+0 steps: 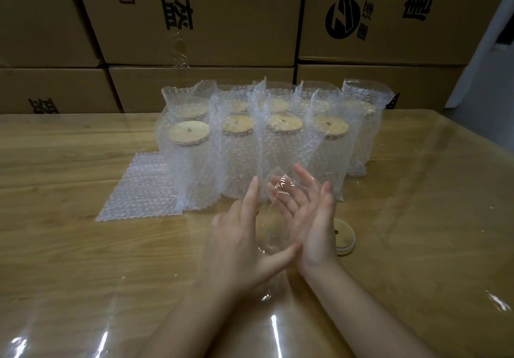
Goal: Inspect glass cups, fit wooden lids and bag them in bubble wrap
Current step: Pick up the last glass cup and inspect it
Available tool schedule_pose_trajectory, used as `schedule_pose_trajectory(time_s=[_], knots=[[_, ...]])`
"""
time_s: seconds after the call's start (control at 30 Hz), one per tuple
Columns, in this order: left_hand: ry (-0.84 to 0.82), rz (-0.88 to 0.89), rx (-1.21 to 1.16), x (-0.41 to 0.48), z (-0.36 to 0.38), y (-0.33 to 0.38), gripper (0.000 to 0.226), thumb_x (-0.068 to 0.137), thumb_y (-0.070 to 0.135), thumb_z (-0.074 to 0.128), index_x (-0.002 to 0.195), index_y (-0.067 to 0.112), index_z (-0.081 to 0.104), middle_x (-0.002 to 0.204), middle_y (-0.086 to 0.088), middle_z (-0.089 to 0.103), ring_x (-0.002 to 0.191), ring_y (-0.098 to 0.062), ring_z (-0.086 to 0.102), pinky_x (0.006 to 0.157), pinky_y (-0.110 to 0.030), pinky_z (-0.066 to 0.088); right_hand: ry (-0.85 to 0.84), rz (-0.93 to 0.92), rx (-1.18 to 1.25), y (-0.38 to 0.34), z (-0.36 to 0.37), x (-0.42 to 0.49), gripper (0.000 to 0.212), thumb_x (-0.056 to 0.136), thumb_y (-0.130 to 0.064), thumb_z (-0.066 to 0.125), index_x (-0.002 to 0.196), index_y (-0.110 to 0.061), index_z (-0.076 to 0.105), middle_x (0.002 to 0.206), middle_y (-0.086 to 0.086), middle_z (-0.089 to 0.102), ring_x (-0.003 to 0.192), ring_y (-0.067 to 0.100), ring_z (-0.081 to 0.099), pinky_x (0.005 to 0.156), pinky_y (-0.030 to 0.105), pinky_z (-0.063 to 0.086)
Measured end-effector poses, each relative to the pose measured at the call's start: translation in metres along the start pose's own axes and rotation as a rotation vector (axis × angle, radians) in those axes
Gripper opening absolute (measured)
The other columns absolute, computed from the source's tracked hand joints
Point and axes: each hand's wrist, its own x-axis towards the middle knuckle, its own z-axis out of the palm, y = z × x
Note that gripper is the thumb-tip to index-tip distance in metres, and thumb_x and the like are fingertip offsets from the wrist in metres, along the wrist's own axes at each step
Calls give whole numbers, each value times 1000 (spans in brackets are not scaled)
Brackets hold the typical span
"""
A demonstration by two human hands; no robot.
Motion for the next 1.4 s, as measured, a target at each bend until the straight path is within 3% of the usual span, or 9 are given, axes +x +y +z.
schedule_pose_trajectory(time_s=[0.2, 0.4, 0.6, 0.8, 0.9, 0.97, 1.07, 1.23, 1.4], knots=[[62, -233, -600, -2, 10, 5, 81, 78, 57, 57, 145, 42, 15, 141, 11, 42, 121, -13, 55, 92, -32, 52, -100, 132, 34, 14, 10, -10, 55, 85, -63, 34, 134, -41, 44, 127, -8, 64, 118, 15, 60, 100, 38, 49], [10, 223, -126, 5, 2, 9, 49, 95, 32, 43, 144, 28, 41, 159, 4, 20, 146, -37, 18, 116, -49, 24, -60, 290, 162, 18, 10, -11, 62, 81, -62, 36, 133, -30, 52, 111, 10, 71, 101, 25, 69, 75, 30, 58], [-74, 439, 111, 7, 5, 12, 50, 91, 23, 47, 140, 15, 46, 149, 4, 41, 142, -51, 14, 114, -62, 15, -52, 339, 92, 13, -1, -2, 53, 98, -56, 22, 129, -28, 55, 110, 13, 71, 104, 24, 68, 93, 35, 49], [48, 173, -82, 4, 10, 18, 46, 96, 30, 42, 142, 25, 44, 158, 3, 22, 145, -45, 10, 116, -53, 15, -107, 142, -172, 10, 3, -11, 48, 95, -55, 29, 128, -28, 53, 115, -7, 70, 107, 7, 65, 79, 14, 52], [87, -17, -371, 9, 4, 12, 57, 95, 47, 44, 147, 44, 22, 161, 7, 6, 139, -13, 36, 109, -33, 39, -161, -56, -352, 15, 7, -22, 55, 88, -66, 38, 139, -47, 31, 140, -13, 51, 123, 11, 55, 99, 28, 47], [151, -220, -683, 14, -2, 7, 58, 87, 61, 47, 139, 55, 21, 154, 7, 26, 126, 2, 47, 96, -20, 47, -217, -227, -479, 19, 10, -30, 53, 93, -60, 37, 141, -49, 20, 152, -13, 33, 136, 10, 41, 111, 37, 37], [147, -570, -1082, 17, -4, -6, 56, 74, 70, 49, 127, 55, 37, 125, 0, 61, 104, -21, 68, 81, -34, 57, -292, -517, -724, 23, 13, -35, 51, 100, -45, 35, 148, -30, 26, 160, 5, 20, 147, 17, 20, 117, 42, 26], [50, -810, -1337, 17, -3, -15, 91, 76, 70, 57, 136, 2, 44, 119, -26, 63, 104, -37, 65, 95, -50, 50, -482, -993, -1039, 18, 14, -34, 42, 84, -18, 56, 124, -11, 63, 144, 9, 46, 142, 29, 32, 114, 58, 21], [28, -729, -1268, 17, -3, -10, 89, 73, 73, 51, 133, 8, 48, 115, -23, 67, 104, -35, 66, 88, -45, 54, -358, -872, -948, 15, 15, -36, 47, 87, -15, 50, 134, -9, 51, 150, 4, 39, 146, 24, 23, 117, 50, 21]])
